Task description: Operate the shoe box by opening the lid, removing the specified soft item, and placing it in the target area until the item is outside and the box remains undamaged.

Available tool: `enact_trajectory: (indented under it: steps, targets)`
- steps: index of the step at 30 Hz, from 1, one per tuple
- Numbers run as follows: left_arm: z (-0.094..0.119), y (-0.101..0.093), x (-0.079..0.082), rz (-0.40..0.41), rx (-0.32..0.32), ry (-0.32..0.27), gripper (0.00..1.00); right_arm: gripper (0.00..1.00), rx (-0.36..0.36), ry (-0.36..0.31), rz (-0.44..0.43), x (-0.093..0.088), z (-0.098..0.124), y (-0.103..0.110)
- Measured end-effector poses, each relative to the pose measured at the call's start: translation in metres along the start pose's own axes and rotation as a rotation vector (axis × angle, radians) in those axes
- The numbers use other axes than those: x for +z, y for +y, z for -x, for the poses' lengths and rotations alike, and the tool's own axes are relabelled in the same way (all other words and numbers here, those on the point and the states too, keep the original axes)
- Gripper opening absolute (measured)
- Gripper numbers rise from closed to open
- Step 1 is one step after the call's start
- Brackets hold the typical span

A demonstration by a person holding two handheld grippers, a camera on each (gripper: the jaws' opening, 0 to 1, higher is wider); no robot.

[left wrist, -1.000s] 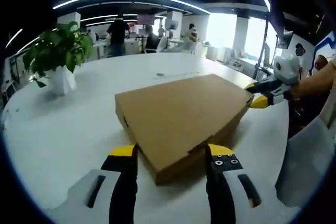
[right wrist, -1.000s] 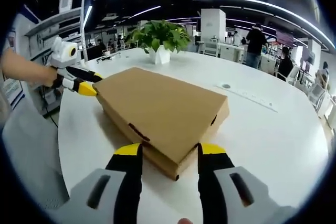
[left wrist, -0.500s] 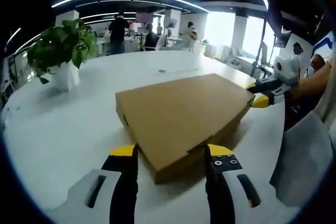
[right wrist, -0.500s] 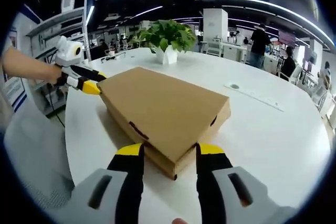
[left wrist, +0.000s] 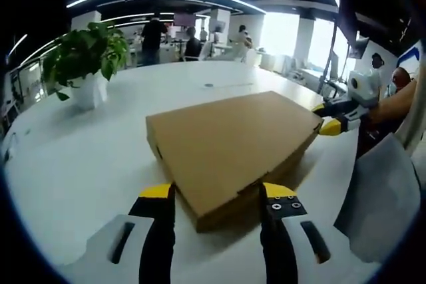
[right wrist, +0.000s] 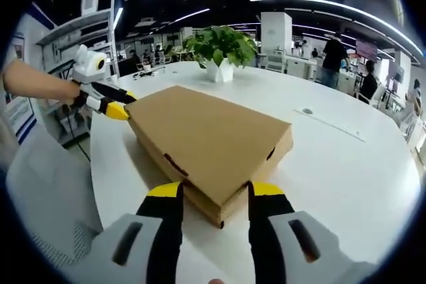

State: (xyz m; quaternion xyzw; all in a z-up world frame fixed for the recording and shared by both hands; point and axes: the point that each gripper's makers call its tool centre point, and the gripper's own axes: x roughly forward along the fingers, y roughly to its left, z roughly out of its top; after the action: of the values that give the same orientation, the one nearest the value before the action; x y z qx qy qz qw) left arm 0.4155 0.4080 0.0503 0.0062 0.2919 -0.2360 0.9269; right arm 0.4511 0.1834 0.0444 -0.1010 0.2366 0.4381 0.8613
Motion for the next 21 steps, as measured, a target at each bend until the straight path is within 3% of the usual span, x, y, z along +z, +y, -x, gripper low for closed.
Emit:
enact_trajectory:
  steps: [9,21]
  targets:
    - [0.014,0.004,-0.008,-0.001,-0.001,0.014,0.50,0.34,0.012,-0.001,0.009,0.000,-0.001,0.017]
    - [0.015,0.004,-0.008,0.006,-0.004,0.036,0.50,0.35,0.010,-0.006,0.003,0.003,0.000,0.017]
